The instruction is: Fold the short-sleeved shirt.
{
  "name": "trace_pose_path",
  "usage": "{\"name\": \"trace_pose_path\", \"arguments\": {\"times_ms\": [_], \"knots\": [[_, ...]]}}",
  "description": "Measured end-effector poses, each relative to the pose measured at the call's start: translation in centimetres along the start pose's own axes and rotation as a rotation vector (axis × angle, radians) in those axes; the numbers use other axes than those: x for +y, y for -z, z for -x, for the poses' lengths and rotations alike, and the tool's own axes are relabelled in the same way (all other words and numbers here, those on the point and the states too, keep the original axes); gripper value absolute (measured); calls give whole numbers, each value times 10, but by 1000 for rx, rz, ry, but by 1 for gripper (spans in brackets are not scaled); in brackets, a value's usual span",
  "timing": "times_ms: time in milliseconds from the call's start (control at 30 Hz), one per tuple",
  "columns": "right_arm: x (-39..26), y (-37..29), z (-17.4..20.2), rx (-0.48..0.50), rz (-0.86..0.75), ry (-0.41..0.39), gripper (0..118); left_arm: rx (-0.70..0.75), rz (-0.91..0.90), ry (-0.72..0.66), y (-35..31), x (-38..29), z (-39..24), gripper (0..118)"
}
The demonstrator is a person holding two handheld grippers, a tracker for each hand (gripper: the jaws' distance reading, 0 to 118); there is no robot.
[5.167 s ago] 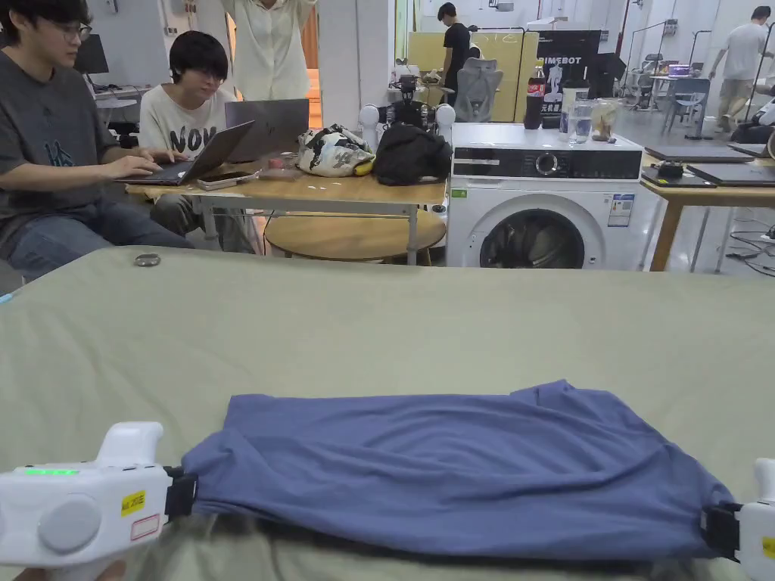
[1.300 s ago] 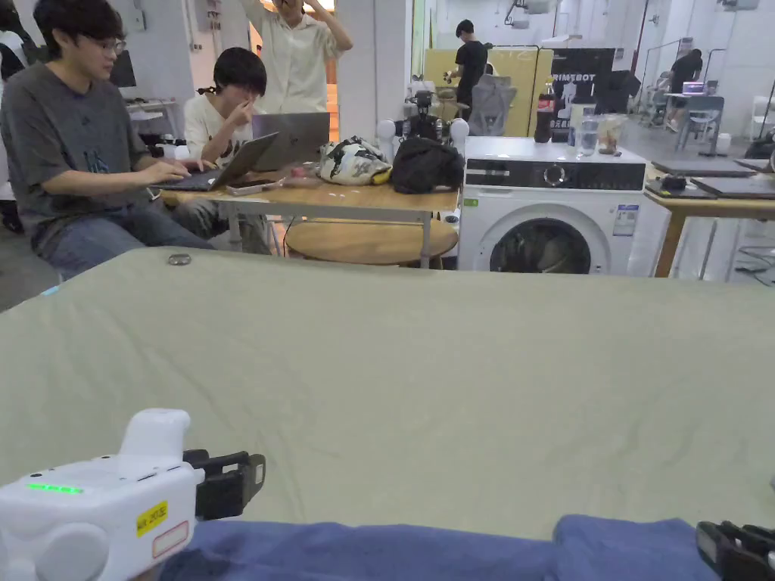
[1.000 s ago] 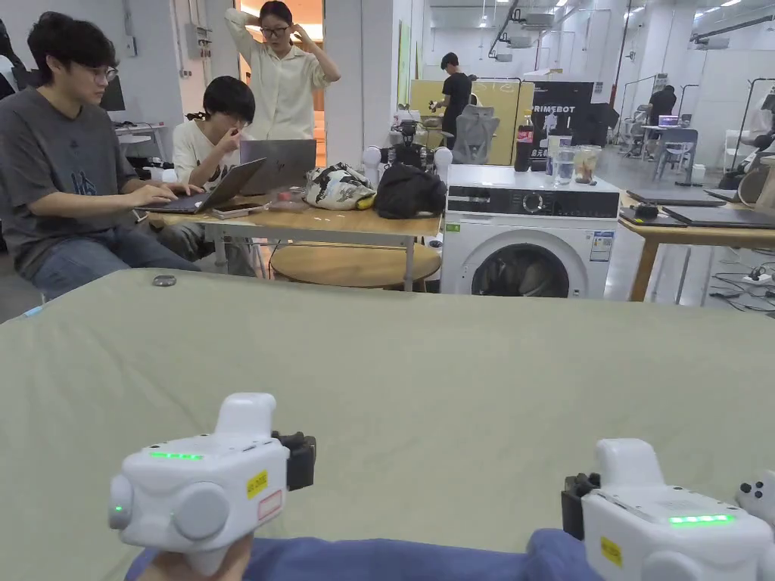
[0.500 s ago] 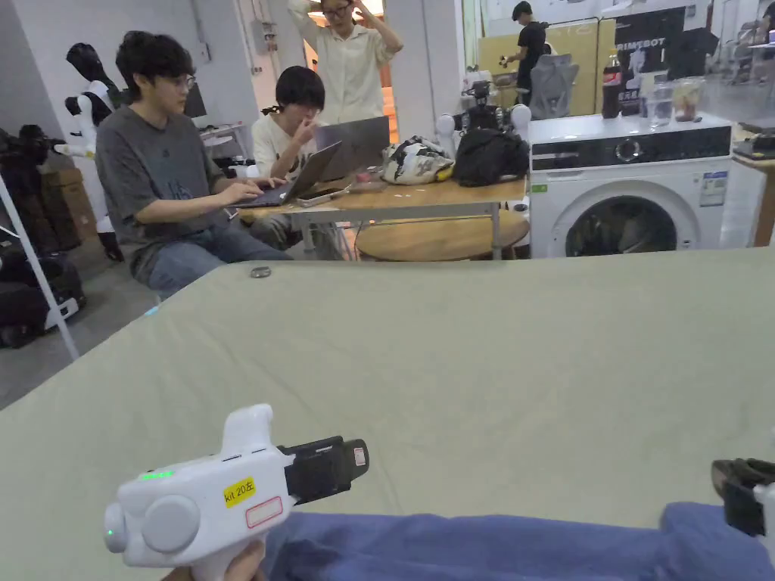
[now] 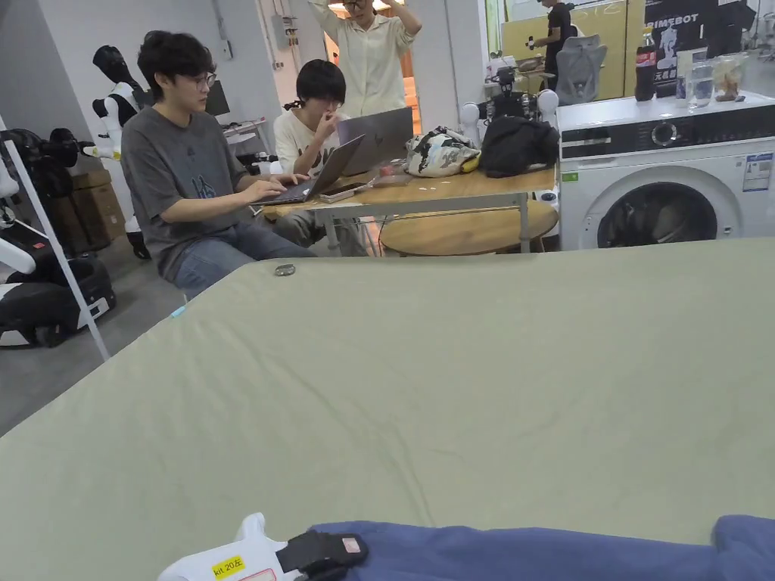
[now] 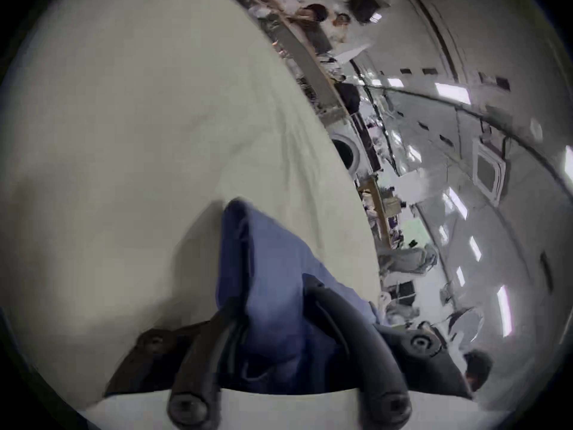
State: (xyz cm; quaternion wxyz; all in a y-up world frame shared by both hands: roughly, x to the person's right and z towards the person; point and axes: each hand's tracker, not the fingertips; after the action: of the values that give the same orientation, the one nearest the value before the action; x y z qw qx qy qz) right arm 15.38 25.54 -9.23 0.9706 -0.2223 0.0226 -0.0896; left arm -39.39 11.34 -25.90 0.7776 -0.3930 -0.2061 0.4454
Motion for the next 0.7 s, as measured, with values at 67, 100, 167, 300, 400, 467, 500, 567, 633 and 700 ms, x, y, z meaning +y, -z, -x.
{"name": "trace_pose_path", "arguments": {"times_ms": [67,100,167,300,400,467,500,567,633,700], "knots": [[-1,-1,0,-2,4,-10,0,-30,-18,-62,-3,-13,5,8],[-1,-1,-1,-1,9,-17,0,-58,-45,-71,-7,-13,5,8],[-1,-1,-2,-8,15,-26,0,-65,-87,-93,-21,-8,-1,7],[2,1,-8,17,21,18,0,-64,-185,16,-76,13,-34,7],[-2,0,-12,28,22,32,0,61,-289,262,-117,33,-75,7],[-4,3,-15,20,24,35,0,187,-307,452,-126,32,-110,7],[-4,6,-15,13,29,34,0,200,-297,530,-126,28,-124,7],[-3,11,-17,7,37,30,0,158,-274,618,-114,9,-147,7],[-1,12,-18,25,44,54,0,153,-191,661,-79,-12,-161,7],[0,9,-17,34,34,69,0,146,-105,690,-39,-37,-166,7]]}}
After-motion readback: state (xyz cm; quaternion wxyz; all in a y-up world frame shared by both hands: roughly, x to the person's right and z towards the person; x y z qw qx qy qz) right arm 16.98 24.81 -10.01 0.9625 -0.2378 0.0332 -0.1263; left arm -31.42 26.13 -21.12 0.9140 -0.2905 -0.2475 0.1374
